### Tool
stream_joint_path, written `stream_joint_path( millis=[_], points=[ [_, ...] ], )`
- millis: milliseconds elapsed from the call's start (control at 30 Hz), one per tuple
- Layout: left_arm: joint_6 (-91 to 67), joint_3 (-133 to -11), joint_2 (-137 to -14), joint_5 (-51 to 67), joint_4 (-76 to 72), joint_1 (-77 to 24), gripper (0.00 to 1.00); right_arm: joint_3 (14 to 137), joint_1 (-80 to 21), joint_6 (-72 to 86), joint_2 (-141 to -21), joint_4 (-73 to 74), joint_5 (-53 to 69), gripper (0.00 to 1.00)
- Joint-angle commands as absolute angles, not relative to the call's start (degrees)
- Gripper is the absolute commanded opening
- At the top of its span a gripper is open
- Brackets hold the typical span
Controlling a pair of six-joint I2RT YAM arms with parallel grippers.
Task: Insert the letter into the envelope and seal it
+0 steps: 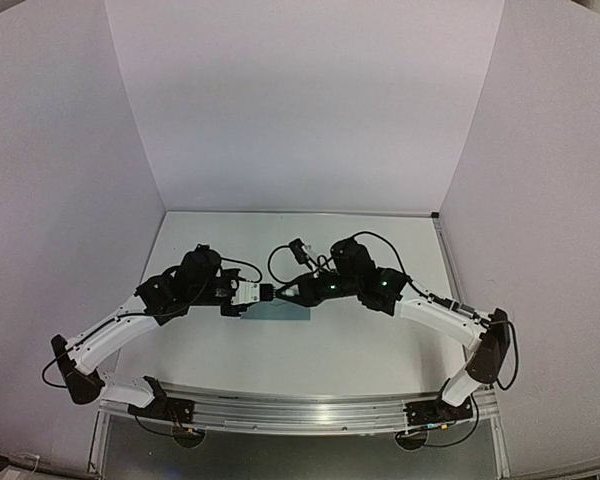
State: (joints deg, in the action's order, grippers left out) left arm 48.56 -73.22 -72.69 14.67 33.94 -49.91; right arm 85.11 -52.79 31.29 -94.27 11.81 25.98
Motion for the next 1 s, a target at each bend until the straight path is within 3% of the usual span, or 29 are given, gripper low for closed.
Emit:
stream_joint_path(
  millis=[0,200,633,933,967],
  points=[
    [37.71,-83.35,-77.72,29.15,44.34,-48.76,0.0,82.56,-56.48,7.13,-90.04,9.21,28.21,0.0],
    [32.44,-89.11,-82.16,37.99,51.24,-47.2,0.0,79.95,-58.53,-16.04,-88.3,9.43,27.59,0.0],
    [23.49,-92.95,-85.94,50.37,54.19,-44.68,0.0,81.4,-60.64,-42.27,-88.75,17.3,20.99,0.0],
    [24.11,-92.78,-86.1,53.1,54.67,-43.45,0.0,80.23,-61.54,-50.16,-86.0,17.8,13.39,0.0],
    [24.54,-92.44,-85.71,52.49,54.6,-43.28,0.04,80.0,-61.53,-49.73,-85.63,17.75,12.82,0.0]
  ],
)
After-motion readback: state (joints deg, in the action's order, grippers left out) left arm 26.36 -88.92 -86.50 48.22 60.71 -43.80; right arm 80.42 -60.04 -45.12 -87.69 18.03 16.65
